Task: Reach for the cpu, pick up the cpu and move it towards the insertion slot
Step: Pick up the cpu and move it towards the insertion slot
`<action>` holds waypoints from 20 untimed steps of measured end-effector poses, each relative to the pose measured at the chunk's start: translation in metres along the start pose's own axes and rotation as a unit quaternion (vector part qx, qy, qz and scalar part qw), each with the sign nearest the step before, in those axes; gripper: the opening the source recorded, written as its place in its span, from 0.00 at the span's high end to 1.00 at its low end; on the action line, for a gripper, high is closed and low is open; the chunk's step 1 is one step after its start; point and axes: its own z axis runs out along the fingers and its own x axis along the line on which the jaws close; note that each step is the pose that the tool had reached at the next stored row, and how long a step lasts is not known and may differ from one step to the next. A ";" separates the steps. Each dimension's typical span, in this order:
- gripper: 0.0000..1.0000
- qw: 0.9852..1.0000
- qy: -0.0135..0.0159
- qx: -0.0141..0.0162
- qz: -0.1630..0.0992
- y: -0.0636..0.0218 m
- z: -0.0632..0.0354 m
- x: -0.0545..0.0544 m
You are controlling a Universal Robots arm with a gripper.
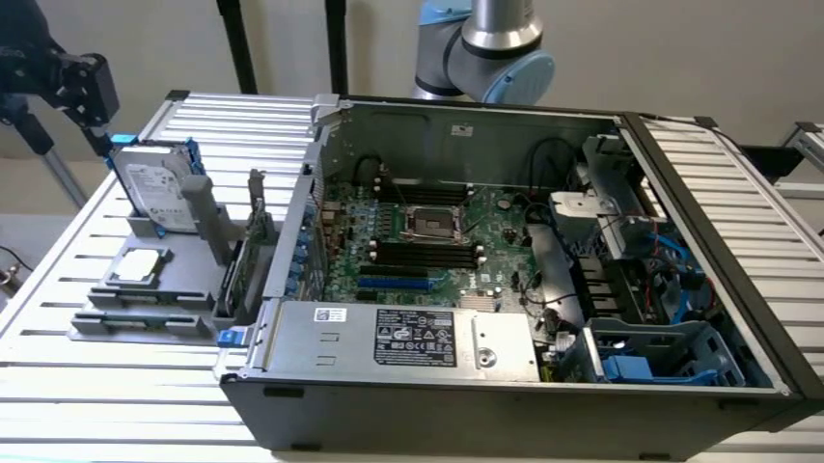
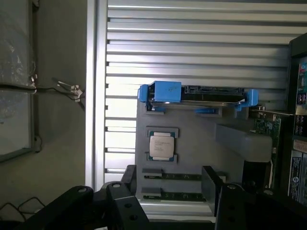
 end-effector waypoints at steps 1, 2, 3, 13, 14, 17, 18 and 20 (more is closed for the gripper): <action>0.35 1.000 0.000 0.000 0.000 -0.0001 0.0017 0.000; 0.35 1.000 0.000 0.000 0.000 -0.0002 0.0036 0.000; 0.35 1.000 0.000 0.000 0.000 -0.0004 0.0055 0.000; 0.35 1.000 0.000 0.000 0.000 -0.0033 0.0235 0.000; 0.35 1.000 0.000 0.000 0.000 -0.0037 0.0253 0.000; 0.35 1.000 0.000 0.000 0.000 -0.0049 0.0308 0.000; 0.35 1.000 0.000 0.000 0.000 -0.0053 0.0326 0.000; 0.35 1.000 0.000 0.000 0.000 -0.0060 0.0362 0.000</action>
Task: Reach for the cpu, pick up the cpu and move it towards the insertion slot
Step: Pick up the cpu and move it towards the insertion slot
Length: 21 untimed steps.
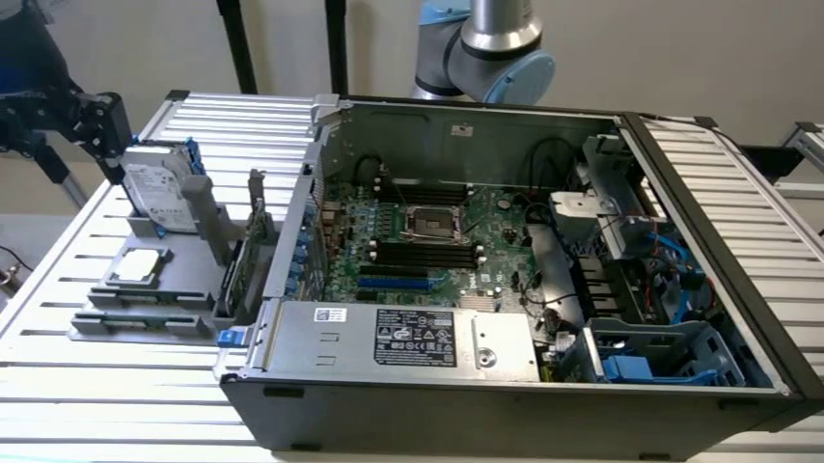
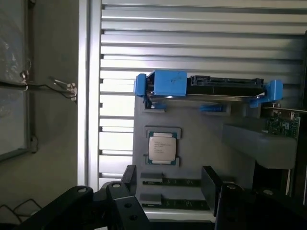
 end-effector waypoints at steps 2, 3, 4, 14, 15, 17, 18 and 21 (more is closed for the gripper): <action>0.35 1.000 0.000 0.000 0.000 -0.0007 0.0036 0.000; 0.35 1.000 0.000 0.000 0.000 -0.0011 0.0056 0.000; 0.35 1.000 0.000 0.000 0.000 -0.0015 0.0073 0.000; 0.35 1.000 0.000 0.000 0.000 -0.0045 0.0254 0.000; 0.35 1.000 0.000 0.000 0.000 -0.0047 0.0271 0.000; 0.35 1.000 0.000 0.000 0.000 -0.0052 0.0308 0.000; 0.35 1.000 0.000 0.000 0.000 -0.0055 0.0325 0.000; 0.35 1.000 0.000 0.000 0.000 -0.0062 0.0380 0.000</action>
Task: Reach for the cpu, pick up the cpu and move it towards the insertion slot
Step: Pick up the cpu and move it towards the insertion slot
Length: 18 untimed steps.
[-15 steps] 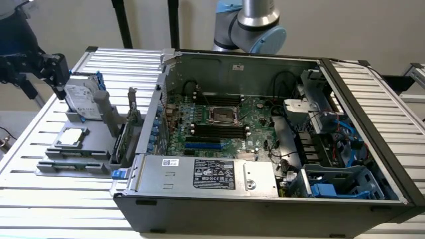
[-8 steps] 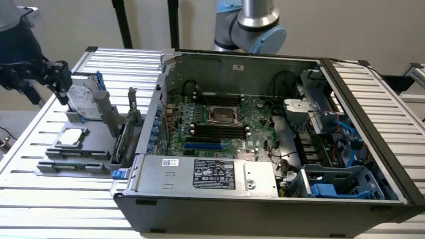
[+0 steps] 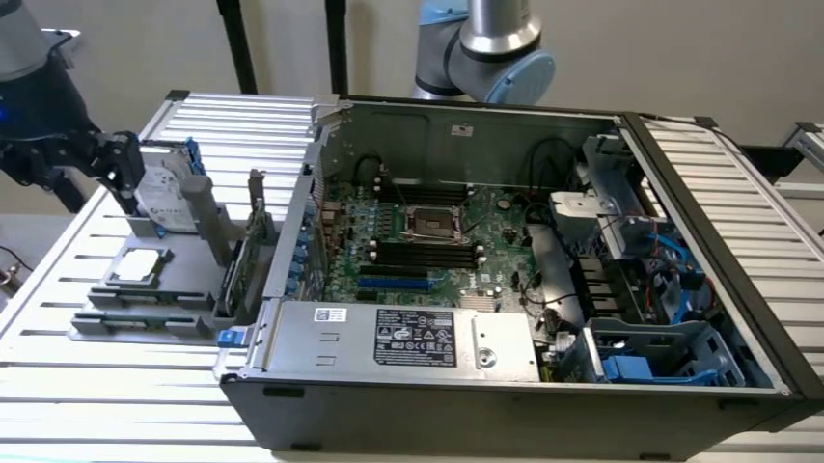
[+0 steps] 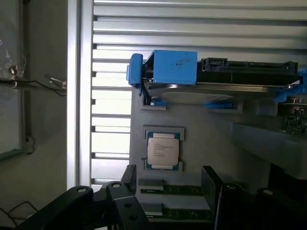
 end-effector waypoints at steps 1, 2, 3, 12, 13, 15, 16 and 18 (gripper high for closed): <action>0.35 1.000 0.000 0.000 0.000 -0.0002 0.0018 0.000; 0.35 1.000 0.000 0.000 0.000 -0.0005 0.0037 0.000; 0.35 1.000 0.000 0.000 0.000 -0.0007 0.0055 0.000; 0.35 1.000 0.000 0.000 0.000 -0.0029 0.0218 0.000; 0.35 1.000 0.000 0.000 0.000 -0.0033 0.0235 0.000; 0.35 1.000 0.000 0.000 0.000 -0.0039 0.0272 0.000; 0.35 1.000 0.000 0.000 0.000 -0.0042 0.0290 0.000; 0.35 1.000 0.000 0.000 0.000 -0.0049 0.0326 0.000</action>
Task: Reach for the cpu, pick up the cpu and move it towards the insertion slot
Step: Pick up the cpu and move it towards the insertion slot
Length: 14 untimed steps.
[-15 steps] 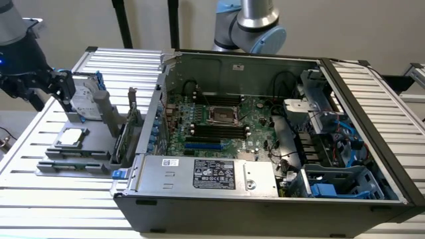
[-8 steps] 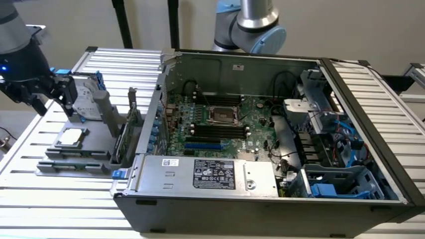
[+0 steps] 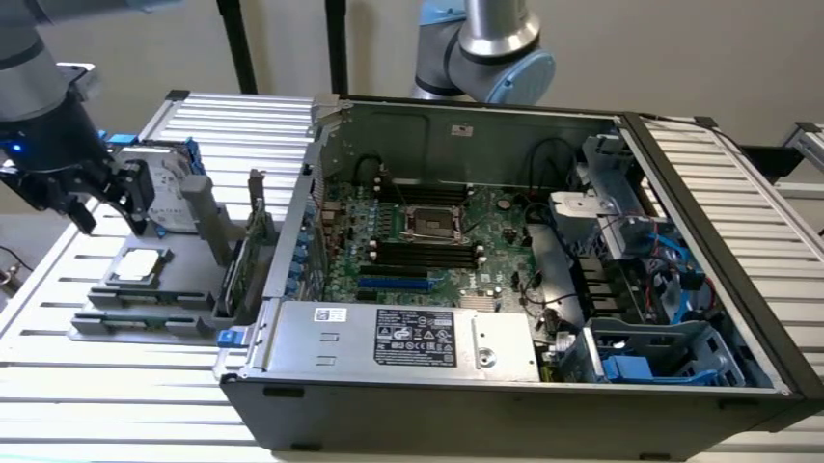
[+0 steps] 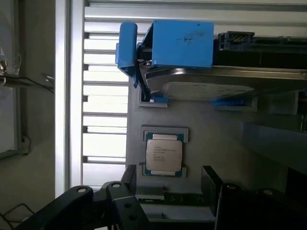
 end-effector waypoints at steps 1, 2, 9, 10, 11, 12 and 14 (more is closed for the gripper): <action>0.35 1.000 0.000 0.000 0.000 -0.0003 0.0019 0.000; 0.35 1.000 0.000 0.000 0.000 -0.0006 0.0038 0.000; 0.35 1.000 0.000 0.000 0.000 -0.0023 0.0164 0.000; 0.35 1.000 0.000 0.000 0.000 -0.0025 0.0181 0.000; 0.35 1.000 0.000 0.000 0.000 -0.0027 0.0199 0.000; 0.35 1.000 0.000 0.000 0.000 -0.0028 0.0219 0.000; 0.35 1.000 0.000 0.000 0.000 -0.0030 0.0255 0.000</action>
